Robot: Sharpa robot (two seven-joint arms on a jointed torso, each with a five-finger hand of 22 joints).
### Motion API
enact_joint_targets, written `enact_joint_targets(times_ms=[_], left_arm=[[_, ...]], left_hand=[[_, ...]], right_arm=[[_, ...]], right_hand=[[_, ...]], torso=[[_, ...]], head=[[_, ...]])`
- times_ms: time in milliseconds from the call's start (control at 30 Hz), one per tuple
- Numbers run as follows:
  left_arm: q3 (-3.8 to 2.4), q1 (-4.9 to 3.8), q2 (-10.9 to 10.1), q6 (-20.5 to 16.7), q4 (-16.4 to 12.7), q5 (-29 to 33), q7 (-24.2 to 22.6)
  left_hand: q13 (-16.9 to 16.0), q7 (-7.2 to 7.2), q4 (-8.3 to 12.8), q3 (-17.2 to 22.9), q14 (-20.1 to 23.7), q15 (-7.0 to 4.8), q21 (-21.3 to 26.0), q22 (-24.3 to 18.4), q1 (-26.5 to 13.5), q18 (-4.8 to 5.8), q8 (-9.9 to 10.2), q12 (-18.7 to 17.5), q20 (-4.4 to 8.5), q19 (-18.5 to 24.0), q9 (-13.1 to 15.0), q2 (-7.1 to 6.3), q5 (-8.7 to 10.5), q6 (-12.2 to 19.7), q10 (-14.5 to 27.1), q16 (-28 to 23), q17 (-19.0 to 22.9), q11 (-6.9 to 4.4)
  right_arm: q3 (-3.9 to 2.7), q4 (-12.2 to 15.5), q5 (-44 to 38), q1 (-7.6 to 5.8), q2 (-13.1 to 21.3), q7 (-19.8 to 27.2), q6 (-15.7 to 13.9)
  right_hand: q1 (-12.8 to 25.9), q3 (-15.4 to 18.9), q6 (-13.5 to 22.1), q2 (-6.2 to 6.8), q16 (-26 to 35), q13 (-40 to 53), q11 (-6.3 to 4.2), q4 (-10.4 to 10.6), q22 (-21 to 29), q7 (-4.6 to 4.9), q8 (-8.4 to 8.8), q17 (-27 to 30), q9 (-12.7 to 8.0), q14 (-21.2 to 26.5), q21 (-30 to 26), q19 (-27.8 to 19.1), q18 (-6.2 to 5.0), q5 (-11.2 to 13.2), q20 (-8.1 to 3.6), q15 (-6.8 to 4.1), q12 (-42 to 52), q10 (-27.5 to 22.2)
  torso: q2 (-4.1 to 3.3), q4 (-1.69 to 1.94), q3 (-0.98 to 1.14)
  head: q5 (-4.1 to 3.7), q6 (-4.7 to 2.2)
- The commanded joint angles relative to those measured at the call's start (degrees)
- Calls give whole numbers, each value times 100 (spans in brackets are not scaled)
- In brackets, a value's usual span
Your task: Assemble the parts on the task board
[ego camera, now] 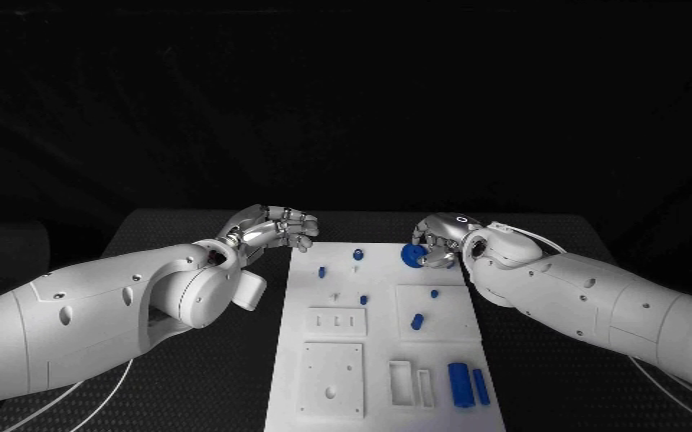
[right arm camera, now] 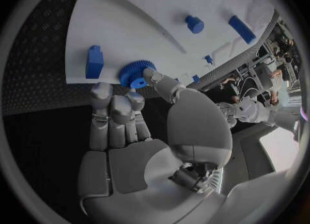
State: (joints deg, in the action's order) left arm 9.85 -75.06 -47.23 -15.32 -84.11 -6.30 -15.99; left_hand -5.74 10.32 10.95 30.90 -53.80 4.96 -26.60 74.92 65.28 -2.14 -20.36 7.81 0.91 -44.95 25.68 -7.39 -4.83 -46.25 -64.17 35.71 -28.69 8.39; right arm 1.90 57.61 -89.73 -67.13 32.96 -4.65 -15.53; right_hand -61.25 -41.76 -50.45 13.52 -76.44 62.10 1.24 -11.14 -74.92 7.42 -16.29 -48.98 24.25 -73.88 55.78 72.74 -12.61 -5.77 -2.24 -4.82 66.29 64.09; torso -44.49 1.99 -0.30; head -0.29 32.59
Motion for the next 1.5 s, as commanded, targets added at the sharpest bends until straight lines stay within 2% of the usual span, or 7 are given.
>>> enact_joint_targets(times_ms=[33, 367, 700, 1000, 1200, 1300, 1500], left_arm=[[-5, -3, 17, 78, -2, -33, -41], [-4, -3, 11, 80, -9, -33, -39], [-4, -3, -2, 69, -24, -33, -35], [-5, -3, 3, 67, -22, -33, -32], [-5, -3, 3, 62, -21, -33, -33], [-5, -3, 2, 65, -23, -33, -33], [-4, -3, -11, 58, -28, -33, -31]], left_hand=[[8, 15, -32, 8, 36, -1, -21, 119, -65, -113, 23, -35, -10, 42, -6, 10, 30, 37, 32, 21, 8, -9], [8, 16, -32, 10, 37, -1, -22, 119, -65, -114, 24, -38, -10, 45, -7, 10, 30, 39, 33, 20, 9, -8], [9, 16, -31, 12, 38, -1, -23, 119, -63, -114, 24, -40, -10, 46, -6, 11, 29, 40, 34, 21, 9, -8], [8, 16, -31, 13, 38, -1, -25, 119, -62, -115, 23, -41, -10, 47, -6, 13, 29, 40, 33, 21, 10, -8], [8, 16, -32, 14, 38, -1, -25, 119, -62, -115, 23, -41, -10, 47, -5, 15, 28, 39, 32, 21, 10, -8], [8, 16, -31, 15, 38, -1, -26, 119, -61, -115, 22, -41, -10, 47, -5, 17, 27, 39, 31, 22, 10, -8], [8, 15, -30, 17, 38, -1, -28, 119, -59, -116, 22, -41, -10, 48, -5, 18, 25, 38, 31, 22, 10, -8]], right_arm=[[54, 0, -185, 89, -18, -65, 311], [75, 19, -594, 110, -27, -147, 288], [137, 7, -702, 122, -12, -151, 310], [140, 56, -727, 122, -7, -141, 392], [140, 121, -843, 123, -4, -171, 204], [140, 223, -1000, 123, 10, -302, -42], [130, 597, -1388, 121, 129, -674, -488]], right_hand=[[79, 44, -97, 20, 28, 9, 23, 3, -124, 57, -14, -13, -11, -3, 40, -35, -239, -38, 6, 6, 23, -63], [111, 95, -162, 18, 43, 9, 4, -24, -117, 35, -53, -44, 1, -9, 68, -46, -239, -50, 0, -9, 25, -61], [42, -43, -326, -42, 65, -4, -42, -12, -109, -15, -137, -83, 31, -26, 90, -54, -239, 22, 8, -51, 22, -27], [166, -241, -714, -162, 103, -27, -158, 197, -109, -141, -329, -128, 117, -41, 122, -69, -239, 180, 33, -152, -5, 18], [202, -270, -765, -222, 114, -32, -179, 218, -109, -162, -349, -142, 133, -44, 134, -77, -239, 153, 35, -172, -14, 27], [211, -282, -782, -236, 117, -34, -186, 224, -109, -169, -356, -146, 138, -45, 137, -79, -239, 149, 35, -178, -16, 31], [217, -321, -804, -188, 122, -40, -199, 213, -108, -182, -359, -161, 146, -52, 153, -71, -239, 155, 29, -192, -23, 51]], torso=[[-10, 5, -7], [1, 9, -5], [5, -4, 0], [6, 3, 4], [6, -1, 3], [6, -2, 5], [5, -4, -3]], head=[[-12, 13], [-13, 47], [-16, 52], [-21, 40], [-17, 40], [-11, 32], [-2, 22]])
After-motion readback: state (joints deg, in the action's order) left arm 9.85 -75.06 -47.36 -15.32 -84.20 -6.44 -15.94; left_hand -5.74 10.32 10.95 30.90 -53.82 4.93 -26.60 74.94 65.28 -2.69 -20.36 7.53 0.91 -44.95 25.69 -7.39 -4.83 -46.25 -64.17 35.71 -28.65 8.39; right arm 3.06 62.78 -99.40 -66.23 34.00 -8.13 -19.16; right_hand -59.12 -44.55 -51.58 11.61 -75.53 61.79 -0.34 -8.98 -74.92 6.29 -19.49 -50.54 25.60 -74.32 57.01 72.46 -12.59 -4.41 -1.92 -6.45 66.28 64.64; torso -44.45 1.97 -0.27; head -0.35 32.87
